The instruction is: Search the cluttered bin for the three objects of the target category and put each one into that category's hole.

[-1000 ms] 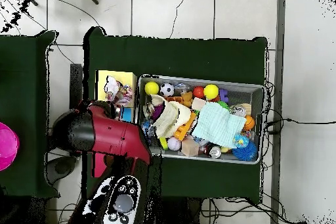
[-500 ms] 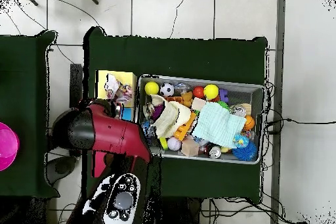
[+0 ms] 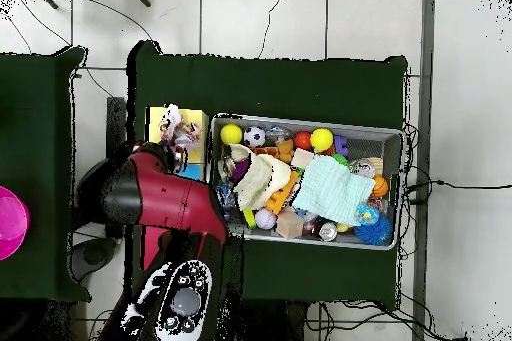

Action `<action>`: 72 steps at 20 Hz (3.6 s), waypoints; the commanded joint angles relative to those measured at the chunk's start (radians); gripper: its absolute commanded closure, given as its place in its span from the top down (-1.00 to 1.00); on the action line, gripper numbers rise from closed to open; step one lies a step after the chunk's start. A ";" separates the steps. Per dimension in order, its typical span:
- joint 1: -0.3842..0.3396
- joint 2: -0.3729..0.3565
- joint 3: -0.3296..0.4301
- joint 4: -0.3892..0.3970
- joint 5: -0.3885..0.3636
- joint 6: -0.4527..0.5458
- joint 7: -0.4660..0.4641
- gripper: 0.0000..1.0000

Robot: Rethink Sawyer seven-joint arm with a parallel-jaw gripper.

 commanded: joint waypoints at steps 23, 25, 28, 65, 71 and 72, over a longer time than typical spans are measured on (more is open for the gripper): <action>0.027 0.007 0.008 -0.023 0.037 0.122 0.261 1.00; 0.043 -0.031 -0.020 -0.025 0.031 0.194 0.274 1.00; 0.062 -0.081 -0.055 -0.036 0.017 0.284 0.283 1.00; -0.055 0.010 -0.087 -0.252 -0.059 0.361 0.120 -1.00; -0.108 0.027 -0.029 -0.235 -0.075 0.279 0.066 -1.00; -0.116 0.031 -0.017 -0.231 -0.076 0.260 0.062 -1.00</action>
